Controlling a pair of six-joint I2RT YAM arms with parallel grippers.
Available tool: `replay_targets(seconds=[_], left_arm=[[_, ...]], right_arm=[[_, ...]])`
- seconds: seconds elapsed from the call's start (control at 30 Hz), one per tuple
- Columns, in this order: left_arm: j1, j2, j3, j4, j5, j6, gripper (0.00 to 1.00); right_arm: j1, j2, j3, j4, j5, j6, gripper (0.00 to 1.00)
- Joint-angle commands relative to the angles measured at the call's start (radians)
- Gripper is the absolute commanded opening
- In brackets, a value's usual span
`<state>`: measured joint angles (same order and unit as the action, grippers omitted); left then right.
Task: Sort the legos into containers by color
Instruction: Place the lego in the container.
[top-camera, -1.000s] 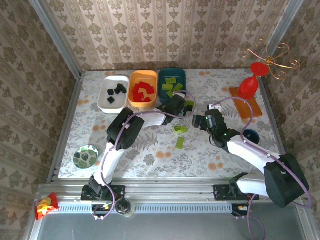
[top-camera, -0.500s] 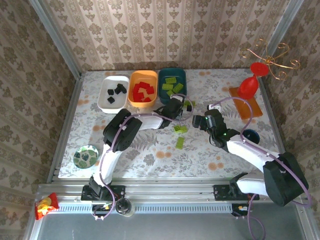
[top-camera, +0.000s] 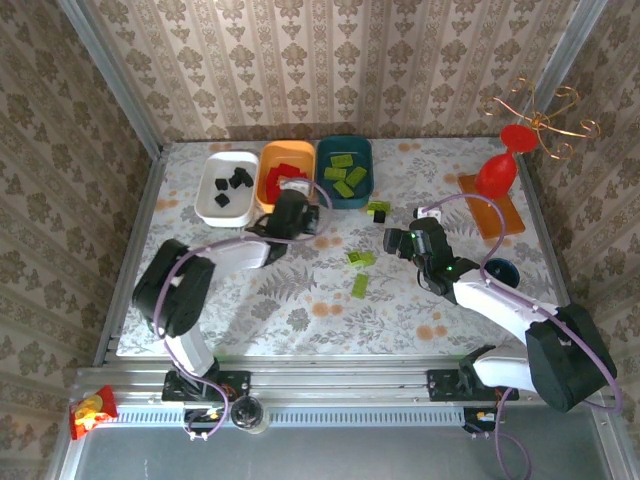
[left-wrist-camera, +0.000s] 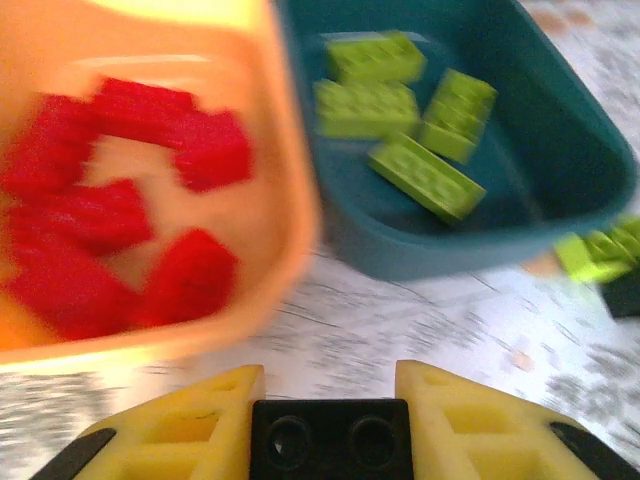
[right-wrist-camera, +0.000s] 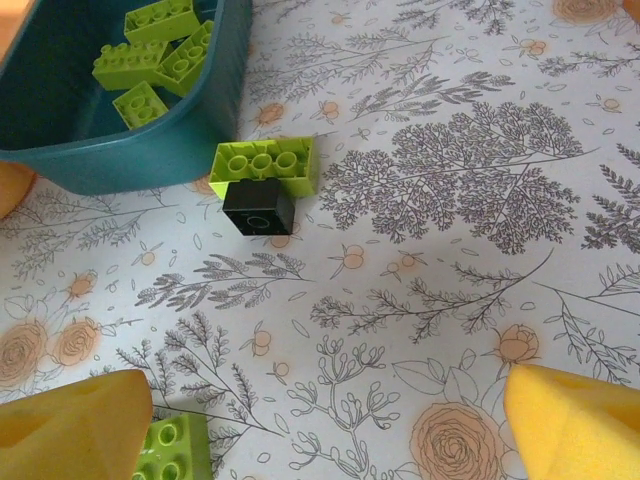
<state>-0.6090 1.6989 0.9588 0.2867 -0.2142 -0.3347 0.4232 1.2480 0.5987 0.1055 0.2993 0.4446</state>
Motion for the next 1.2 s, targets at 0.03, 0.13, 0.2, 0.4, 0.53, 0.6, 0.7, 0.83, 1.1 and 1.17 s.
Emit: replay_targets(seconds=[0.03, 0.13, 0.2, 0.4, 0.53, 0.6, 0.7, 0.83, 1.1, 1.17], left_arm=[[0.159, -0.1, -0.049, 0.009, 0.03, -0.019, 0.34], [0.298, -0.102, -0.028, -0.02, 0.045, -0.018, 0.34], [0.37, -0.065, 0.008, -0.041, 0.059, -0.023, 0.34], [0.498, 0.126, 0.202, -0.133, 0.13, -0.076, 0.38], [0.53, 0.249, 0.358, -0.225, 0.165, -0.072, 0.47], [0.542, 0.276, 0.42, -0.273, 0.211, -0.07, 0.58], [0.548, 0.222, 0.382, -0.228, 0.254, -0.082, 0.68], [0.544, 0.073, 0.194, -0.066, 0.349, -0.154, 0.74], [0.486, -0.1, -0.197, 0.323, 0.521, -0.383, 0.76], [0.465, -0.105, -0.248, 0.383, 0.528, -0.412, 0.76]], right_arm=[[0.0, 0.013, -0.008, 0.024, -0.022, 0.011, 0.92], [0.002, 0.021, -0.005, 0.034, -0.04, 0.017, 0.92], [0.003, 0.029, -0.001, 0.038, -0.052, 0.02, 0.92], [0.011, 0.048, 0.023, 0.032, -0.067, 0.023, 0.92], [0.009, 0.078, 0.063, -0.008, -0.084, 0.01, 0.92], [0.009, 0.109, 0.101, -0.045, -0.095, 0.006, 0.92], [0.008, 0.151, 0.138, -0.064, -0.103, 0.005, 0.92], [0.001, 0.279, 0.242, -0.133, -0.124, -0.005, 0.91], [-0.024, 0.543, 0.502, -0.322, -0.105, -0.061, 0.81], [-0.032, 0.584, 0.54, -0.339, -0.125, -0.066, 0.78]])
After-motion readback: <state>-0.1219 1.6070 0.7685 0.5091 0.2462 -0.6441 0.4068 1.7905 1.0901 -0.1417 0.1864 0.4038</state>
